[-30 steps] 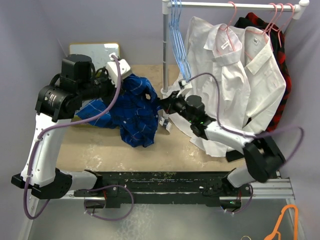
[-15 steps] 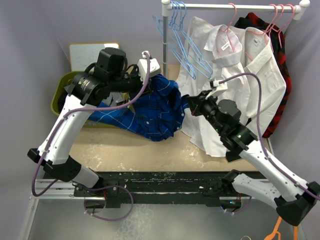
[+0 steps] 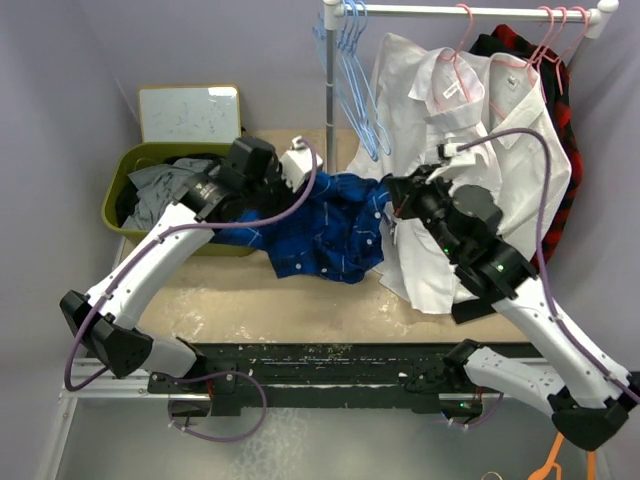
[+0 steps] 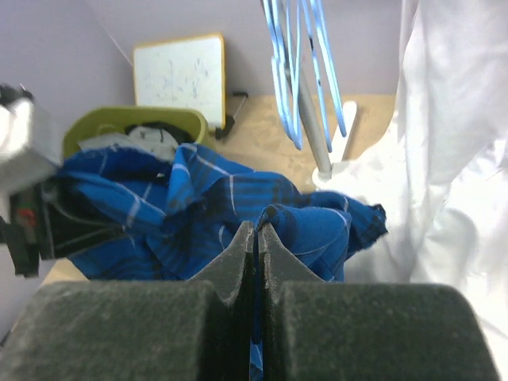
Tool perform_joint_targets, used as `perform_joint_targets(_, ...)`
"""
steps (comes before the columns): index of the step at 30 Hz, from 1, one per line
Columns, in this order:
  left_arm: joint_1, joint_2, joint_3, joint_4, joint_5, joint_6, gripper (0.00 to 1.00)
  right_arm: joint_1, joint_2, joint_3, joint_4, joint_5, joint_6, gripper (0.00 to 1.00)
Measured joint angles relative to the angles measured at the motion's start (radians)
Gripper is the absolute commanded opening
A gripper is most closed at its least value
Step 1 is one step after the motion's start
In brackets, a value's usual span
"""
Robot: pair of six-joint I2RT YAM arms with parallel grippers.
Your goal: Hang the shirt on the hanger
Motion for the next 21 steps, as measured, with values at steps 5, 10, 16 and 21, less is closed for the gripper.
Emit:
perform_joint_targets(5,0.027,-0.049,-0.264,0.011,-0.113,0.0,0.0,0.0,0.149,-0.065,0.021,-0.033,0.068,0.0)
perform_joint_targets(10,0.1,-0.1,-0.342,0.008,-0.15,-0.007,0.0,0.019,0.399,-0.093,0.01,-0.07,0.111,0.0)
perform_joint_targets(16,0.16,-0.158,-0.342,0.019,-0.151,-0.015,0.0,0.1,0.52,-0.088,-0.01,-0.066,0.111,0.0)
perform_joint_targets(21,0.161,-0.166,-0.342,0.016,-0.142,-0.018,0.02,0.144,0.565,-0.051,-0.006,-0.064,0.12,0.0)
